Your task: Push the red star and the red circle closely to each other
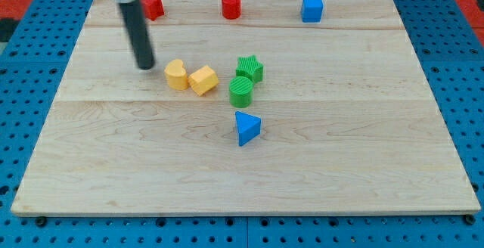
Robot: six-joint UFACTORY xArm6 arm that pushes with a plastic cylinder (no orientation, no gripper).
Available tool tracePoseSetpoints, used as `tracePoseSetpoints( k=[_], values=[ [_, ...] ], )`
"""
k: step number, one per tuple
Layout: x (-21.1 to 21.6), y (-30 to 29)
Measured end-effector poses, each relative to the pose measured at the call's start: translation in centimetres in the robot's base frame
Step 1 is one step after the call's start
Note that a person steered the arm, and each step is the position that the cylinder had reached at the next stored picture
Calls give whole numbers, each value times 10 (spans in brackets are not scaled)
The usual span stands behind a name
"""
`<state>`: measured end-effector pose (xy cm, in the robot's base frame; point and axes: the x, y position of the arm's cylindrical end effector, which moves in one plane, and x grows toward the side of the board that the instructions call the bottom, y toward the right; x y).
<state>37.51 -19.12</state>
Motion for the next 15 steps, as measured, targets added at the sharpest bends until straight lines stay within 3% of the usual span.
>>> tracePoseSetpoints(
  k=[1, 3, 4, 5, 7, 8, 11, 13, 14, 15],
  values=[
    [-4, -64],
    [-132, -61],
    [-151, -8],
    [-158, 36],
    [-183, 35],
    [-174, 79],
    [-182, 123],
    [-176, 195],
    [-175, 197],
    [-182, 145]
  ],
)
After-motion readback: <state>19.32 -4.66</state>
